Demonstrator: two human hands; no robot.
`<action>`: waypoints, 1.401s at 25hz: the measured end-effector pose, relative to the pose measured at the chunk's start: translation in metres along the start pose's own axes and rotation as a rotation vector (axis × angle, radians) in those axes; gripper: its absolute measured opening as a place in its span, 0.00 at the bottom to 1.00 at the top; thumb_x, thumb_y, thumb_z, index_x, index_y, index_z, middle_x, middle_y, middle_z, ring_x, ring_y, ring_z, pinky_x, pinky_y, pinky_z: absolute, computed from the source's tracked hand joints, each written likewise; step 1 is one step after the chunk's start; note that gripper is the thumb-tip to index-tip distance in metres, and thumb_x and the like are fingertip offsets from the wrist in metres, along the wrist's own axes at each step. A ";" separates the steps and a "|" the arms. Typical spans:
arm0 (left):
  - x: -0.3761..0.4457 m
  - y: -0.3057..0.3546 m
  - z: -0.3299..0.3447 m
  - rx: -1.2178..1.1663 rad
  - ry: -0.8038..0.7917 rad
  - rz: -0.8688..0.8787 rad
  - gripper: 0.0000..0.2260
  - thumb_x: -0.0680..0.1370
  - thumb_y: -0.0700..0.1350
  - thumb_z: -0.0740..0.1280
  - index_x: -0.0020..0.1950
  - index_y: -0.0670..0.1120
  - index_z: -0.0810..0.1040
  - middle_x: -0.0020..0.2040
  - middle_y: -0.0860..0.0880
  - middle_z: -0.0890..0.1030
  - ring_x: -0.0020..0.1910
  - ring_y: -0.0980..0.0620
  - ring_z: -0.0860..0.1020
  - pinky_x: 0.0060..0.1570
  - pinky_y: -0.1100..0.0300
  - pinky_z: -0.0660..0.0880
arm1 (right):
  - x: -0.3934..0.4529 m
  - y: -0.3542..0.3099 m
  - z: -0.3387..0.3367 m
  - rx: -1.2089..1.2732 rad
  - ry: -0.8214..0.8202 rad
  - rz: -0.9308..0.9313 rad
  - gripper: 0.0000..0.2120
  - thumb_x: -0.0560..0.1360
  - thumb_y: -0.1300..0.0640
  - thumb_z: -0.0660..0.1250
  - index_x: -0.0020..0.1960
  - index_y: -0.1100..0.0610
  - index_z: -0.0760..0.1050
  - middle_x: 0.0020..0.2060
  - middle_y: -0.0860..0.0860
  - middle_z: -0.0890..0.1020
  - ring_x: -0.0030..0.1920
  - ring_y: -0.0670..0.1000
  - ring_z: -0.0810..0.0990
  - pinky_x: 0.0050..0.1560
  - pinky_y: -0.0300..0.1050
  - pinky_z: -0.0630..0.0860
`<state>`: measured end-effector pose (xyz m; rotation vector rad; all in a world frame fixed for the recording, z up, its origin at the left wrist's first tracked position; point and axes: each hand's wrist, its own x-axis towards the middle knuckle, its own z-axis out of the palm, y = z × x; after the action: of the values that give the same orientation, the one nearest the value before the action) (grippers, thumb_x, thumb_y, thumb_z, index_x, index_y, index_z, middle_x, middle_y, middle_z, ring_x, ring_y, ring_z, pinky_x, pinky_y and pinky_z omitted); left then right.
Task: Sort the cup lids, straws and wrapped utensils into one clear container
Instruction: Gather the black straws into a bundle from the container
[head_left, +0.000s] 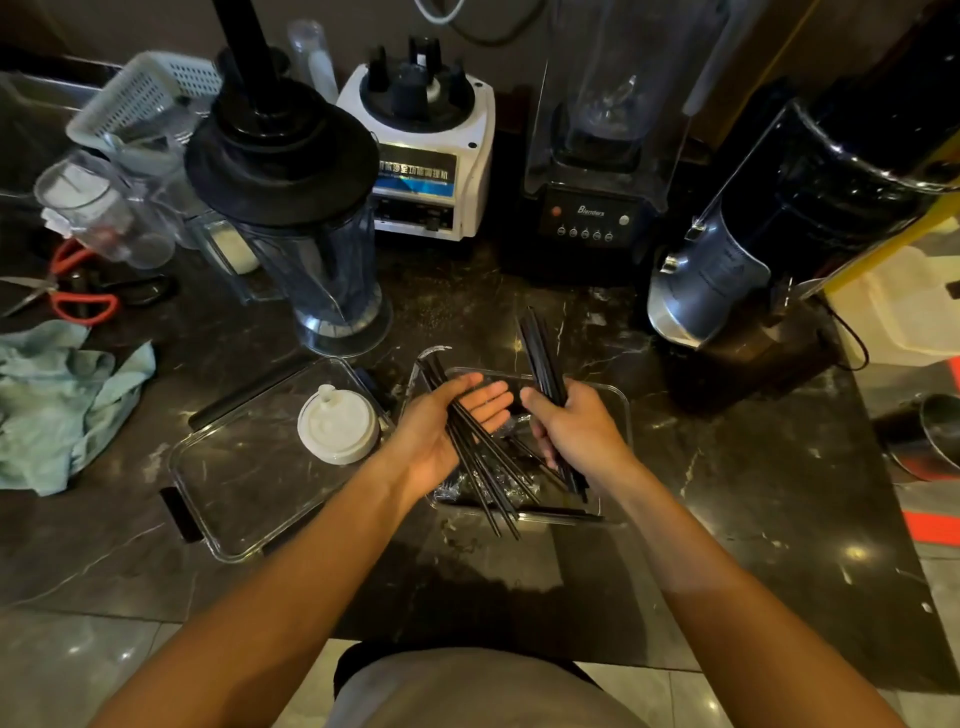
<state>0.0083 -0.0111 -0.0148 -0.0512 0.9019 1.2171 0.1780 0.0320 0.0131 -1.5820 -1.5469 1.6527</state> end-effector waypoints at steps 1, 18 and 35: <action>0.001 0.000 0.000 -0.039 0.003 -0.011 0.11 0.86 0.42 0.60 0.64 0.39 0.75 0.66 0.34 0.80 0.64 0.39 0.81 0.62 0.48 0.79 | 0.001 -0.006 0.002 0.011 -0.069 0.021 0.06 0.83 0.54 0.65 0.50 0.56 0.75 0.30 0.50 0.76 0.24 0.47 0.71 0.23 0.42 0.69; 0.015 0.002 -0.007 -0.049 0.078 0.070 0.07 0.83 0.39 0.67 0.60 0.39 0.79 0.51 0.39 0.86 0.58 0.42 0.85 0.58 0.48 0.82 | 0.000 -0.015 0.021 -0.449 -0.322 -0.071 0.06 0.81 0.52 0.67 0.54 0.53 0.79 0.43 0.53 0.86 0.39 0.48 0.85 0.38 0.42 0.80; 0.001 0.054 -0.057 -0.104 0.048 0.054 0.03 0.82 0.44 0.67 0.51 0.46 0.77 0.44 0.50 0.78 0.39 0.54 0.80 0.44 0.61 0.79 | 0.026 0.046 0.008 -1.175 -0.194 -0.398 0.16 0.79 0.54 0.68 0.67 0.51 0.77 0.61 0.51 0.78 0.63 0.54 0.73 0.67 0.53 0.72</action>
<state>-0.0689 -0.0173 -0.0306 -0.1412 0.8861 1.3178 0.1813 0.0352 -0.0400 -1.3513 -2.9833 0.6335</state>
